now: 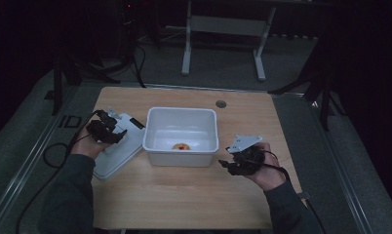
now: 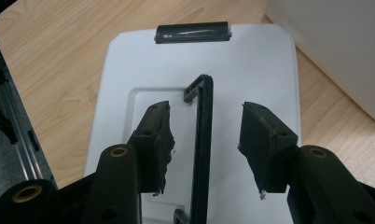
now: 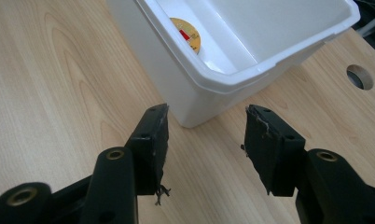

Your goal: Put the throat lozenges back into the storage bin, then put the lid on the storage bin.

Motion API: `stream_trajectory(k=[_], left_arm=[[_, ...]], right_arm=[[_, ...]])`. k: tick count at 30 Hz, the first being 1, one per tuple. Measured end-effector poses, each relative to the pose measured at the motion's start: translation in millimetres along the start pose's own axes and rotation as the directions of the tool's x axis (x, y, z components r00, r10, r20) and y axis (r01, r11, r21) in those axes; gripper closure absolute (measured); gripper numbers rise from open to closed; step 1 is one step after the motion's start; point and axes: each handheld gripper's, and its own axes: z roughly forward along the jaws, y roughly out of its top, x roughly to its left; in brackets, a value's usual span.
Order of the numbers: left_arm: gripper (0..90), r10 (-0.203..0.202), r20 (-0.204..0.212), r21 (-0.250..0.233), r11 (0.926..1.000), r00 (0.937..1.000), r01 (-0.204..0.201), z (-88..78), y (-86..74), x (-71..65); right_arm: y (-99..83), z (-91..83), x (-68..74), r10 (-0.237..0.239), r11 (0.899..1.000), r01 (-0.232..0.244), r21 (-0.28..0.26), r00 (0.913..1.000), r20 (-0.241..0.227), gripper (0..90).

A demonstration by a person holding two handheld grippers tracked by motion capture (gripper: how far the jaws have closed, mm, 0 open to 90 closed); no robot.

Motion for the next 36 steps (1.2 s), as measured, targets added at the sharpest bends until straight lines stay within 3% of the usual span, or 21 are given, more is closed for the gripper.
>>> stream_trajectory(k=[15, 36], left_arm=[[52.6, 0.024, -0.014, 0.021, 0.9995, 0.9996, -0.023, 3.8, 3.8, -4.2], [54.6, 0.044, -0.024, 0.06, 0.9973, 0.9988, -0.042, 11.3, 5.6, -5.6]], right_arm=[[-22.4, -2.1, 2.3, 0.052, 0.998, -0.052, -0.045, 0.9985, 0.017, 50.0], [-32.2, 14.5, 3.9, 0.099, 0.991, -0.098, -0.087, 0.995, 0.01, 51.5]])
